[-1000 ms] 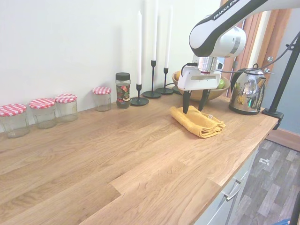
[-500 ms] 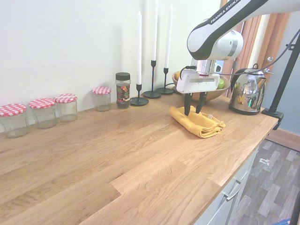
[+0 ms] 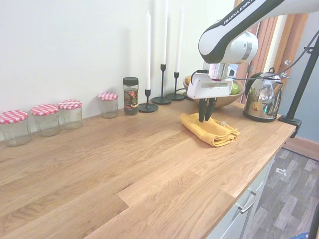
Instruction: Wipe the counter
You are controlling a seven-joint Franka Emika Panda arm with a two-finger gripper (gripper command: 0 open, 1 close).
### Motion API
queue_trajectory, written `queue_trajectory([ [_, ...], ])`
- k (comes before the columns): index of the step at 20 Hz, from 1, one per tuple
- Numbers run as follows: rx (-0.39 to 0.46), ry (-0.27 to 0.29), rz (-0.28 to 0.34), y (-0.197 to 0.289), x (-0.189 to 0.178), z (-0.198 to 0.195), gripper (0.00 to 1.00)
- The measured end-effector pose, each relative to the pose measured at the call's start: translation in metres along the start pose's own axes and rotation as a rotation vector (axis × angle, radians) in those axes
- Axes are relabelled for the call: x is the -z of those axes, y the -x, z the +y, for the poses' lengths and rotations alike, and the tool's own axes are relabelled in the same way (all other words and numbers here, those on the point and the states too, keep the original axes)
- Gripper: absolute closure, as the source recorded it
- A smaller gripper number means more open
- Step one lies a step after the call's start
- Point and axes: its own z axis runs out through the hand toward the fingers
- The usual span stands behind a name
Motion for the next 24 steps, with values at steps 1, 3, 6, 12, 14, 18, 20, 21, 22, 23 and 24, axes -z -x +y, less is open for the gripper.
queue_trajectory([
  [1,-0.001,-0.002,-0.001,0.0,0.0,0.0,1.0],
  [3,-0.003,-0.003,-0.002,0.0,0.0,0.0,1.0],
  [6,-0.003,-0.007,-0.004,0.0,0.0,0.0,1.0],
  [12,-0.003,-0.02,-0.001,-0.001,0.005,0.0,1.0],
  [14,-0.005,-0.034,0.01,-0.001,0.013,0.001,1.0],
  [18,-0.007,-0.056,0.026,-0.002,0.029,0.003,1.0],
  [20,-0.006,-0.057,0.027,-0.002,0.029,0.004,1.0],
  [21,-0.005,-0.058,0.026,-0.002,0.029,0.004,1.0],
  [22,-0.006,-0.059,0.026,-0.002,0.029,0.004,1.0],
  [23,-0.007,-0.061,0.024,-0.003,0.029,0.004,1.0],
  [24,-0.009,-0.064,0.023,-0.003,0.029,0.005,1.0],
])
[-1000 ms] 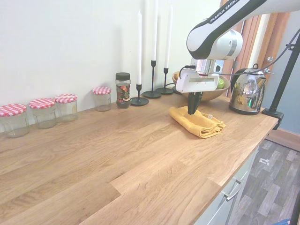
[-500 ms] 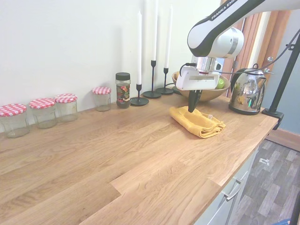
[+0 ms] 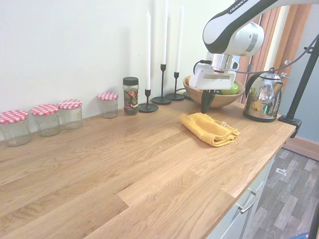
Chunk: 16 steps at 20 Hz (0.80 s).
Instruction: Wipe the counter
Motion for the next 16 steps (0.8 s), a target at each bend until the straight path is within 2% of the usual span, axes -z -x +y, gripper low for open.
queue_trajectory([
  [9,-0.001,-0.002,-0.002,-0.0025,-0.0001,0.003,1.0],
  [10,-0.001,-0.002,-0.001,-0.0028,-0.0001,0.0034,0.0],
  [16,0.011,0.0,-0.004,-0.0027,-0.0009,0.0038,0.0],
])
